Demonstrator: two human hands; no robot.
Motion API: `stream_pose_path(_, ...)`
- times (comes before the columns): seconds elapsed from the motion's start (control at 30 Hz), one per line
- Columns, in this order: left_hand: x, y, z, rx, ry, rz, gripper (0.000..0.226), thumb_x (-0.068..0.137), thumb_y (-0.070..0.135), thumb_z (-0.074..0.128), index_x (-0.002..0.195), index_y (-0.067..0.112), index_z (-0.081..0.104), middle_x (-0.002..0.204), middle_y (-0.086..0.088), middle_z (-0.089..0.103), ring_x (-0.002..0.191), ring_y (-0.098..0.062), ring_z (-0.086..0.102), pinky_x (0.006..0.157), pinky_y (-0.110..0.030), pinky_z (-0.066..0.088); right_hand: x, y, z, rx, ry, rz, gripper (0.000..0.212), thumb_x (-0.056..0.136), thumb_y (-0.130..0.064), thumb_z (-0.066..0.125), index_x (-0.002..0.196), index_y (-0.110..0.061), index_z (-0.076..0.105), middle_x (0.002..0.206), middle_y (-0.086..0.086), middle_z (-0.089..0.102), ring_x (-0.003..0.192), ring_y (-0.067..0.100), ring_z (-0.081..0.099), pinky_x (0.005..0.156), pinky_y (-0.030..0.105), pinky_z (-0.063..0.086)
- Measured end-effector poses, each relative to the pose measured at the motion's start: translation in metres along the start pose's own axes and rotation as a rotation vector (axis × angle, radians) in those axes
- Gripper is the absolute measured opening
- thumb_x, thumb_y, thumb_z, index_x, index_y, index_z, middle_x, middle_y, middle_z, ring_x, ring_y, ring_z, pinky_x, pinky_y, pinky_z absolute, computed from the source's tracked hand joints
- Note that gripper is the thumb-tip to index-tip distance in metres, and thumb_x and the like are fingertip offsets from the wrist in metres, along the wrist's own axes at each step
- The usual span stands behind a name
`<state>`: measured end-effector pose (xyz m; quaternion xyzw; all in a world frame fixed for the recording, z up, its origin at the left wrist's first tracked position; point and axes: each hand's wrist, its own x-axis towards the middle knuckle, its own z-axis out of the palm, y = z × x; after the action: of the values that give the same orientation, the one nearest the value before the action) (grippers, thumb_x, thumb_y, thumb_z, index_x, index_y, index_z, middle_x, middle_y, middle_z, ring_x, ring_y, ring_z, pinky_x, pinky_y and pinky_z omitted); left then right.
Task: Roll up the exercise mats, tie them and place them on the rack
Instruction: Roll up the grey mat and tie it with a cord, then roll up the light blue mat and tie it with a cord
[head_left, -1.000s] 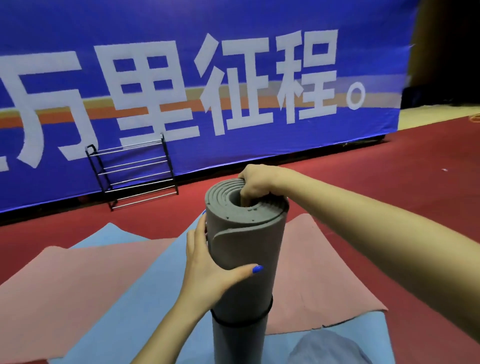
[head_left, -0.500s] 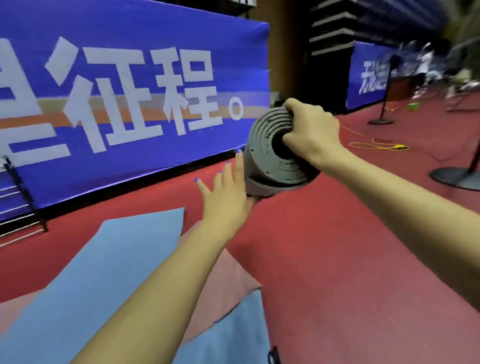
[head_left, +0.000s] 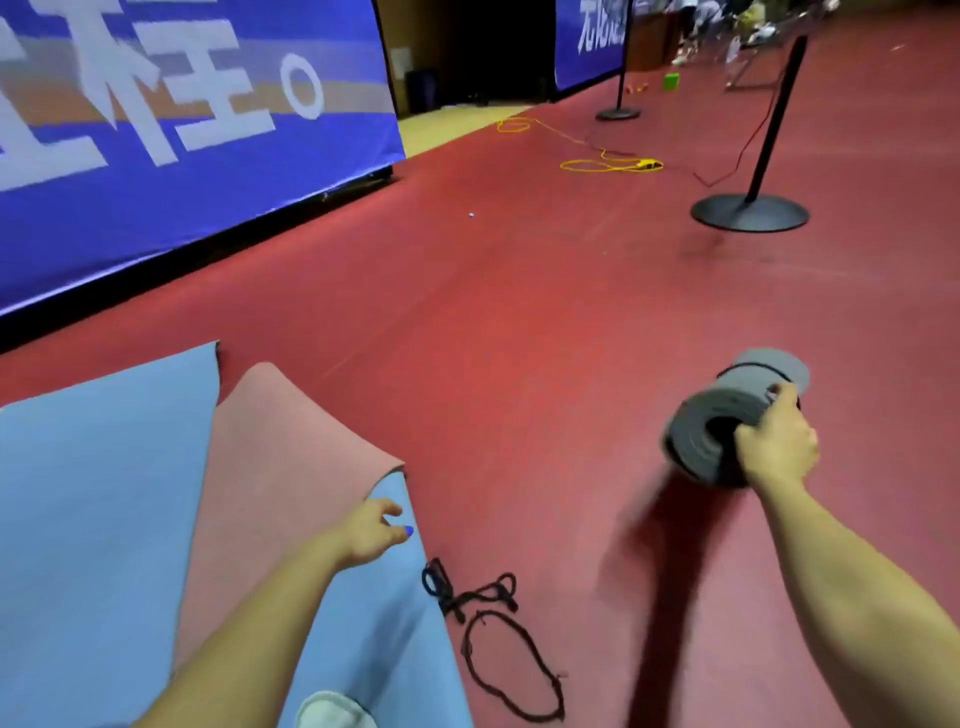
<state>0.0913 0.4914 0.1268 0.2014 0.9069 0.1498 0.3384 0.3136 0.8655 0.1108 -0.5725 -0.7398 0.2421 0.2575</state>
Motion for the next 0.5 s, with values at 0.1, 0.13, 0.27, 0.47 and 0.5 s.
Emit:
stream_pose_path(0.1,0.008,0.000,0.003,0.024,-0.040,-0.035,0.052,0.098,0.029,0.052,0.143,0.008,0.036,0.127,-0.013,0.052,0.088,-0.022,0.057,0.061,-0.022,0.042,-0.035,0.086,0.033,-0.123,-0.151,0.136,0.076,0.073,0.004,0.058,0.142,-0.020,0.035,0.139,0.024,0.043,0.112,0.048,0.052,0.087,0.050,0.044)
stream_pose_path(0.13,0.012,0.000,0.002,0.035,-0.043,-0.023,0.053,0.098,0.029,0.053,0.143,0.008,0.036,0.131,-0.014,0.052,0.090,-0.023,0.057,0.070,-0.024,0.043,-0.039,0.108,0.050,-0.181,-0.204,0.116,0.084,0.074,0.004,0.059,0.148,-0.025,0.028,0.147,0.024,0.032,0.115,0.048,0.050,0.088,0.049,0.044)
stream_pose_path(0.27,0.013,-0.014,-0.002,0.064,-0.063,-0.044,0.053,0.097,0.031,0.053,0.143,0.009,0.038,0.132,-0.012,0.052,0.109,-0.026,0.056,0.097,-0.029,0.040,-0.061,0.106,0.061,-0.180,-0.551,0.356,0.081,0.090,0.001,0.054,0.153,-0.019,0.007,0.151,0.030,0.017,0.129,0.042,0.038,0.100,0.039,0.033)
stream_pose_path(0.47,0.000,-0.057,-0.022,0.032,-0.069,-0.189,0.051,0.097,0.032,0.054,0.141,0.011,0.040,0.132,-0.009,0.049,0.083,-0.019,0.054,0.063,-0.025,0.041,-0.009,0.175,0.124,-0.297,-0.666,0.170,0.106,0.073,-0.006,0.069,0.146,0.006,-0.009,0.150,0.025,0.027,0.140,0.029,0.023,0.113,0.013,0.008)
stream_pose_path(0.5,-0.004,-0.064,-0.028,0.057,-0.083,-0.237,0.050,0.097,0.034,0.054,0.140,0.014,0.040,0.129,-0.007,0.050,0.084,-0.020,0.054,0.062,-0.025,0.039,0.003,0.188,0.131,-0.360,-0.667,0.158,0.112,0.074,-0.007,0.070,0.146,0.001,-0.016,0.150,0.025,0.026,0.140,0.032,0.024,0.116,0.019,0.006)
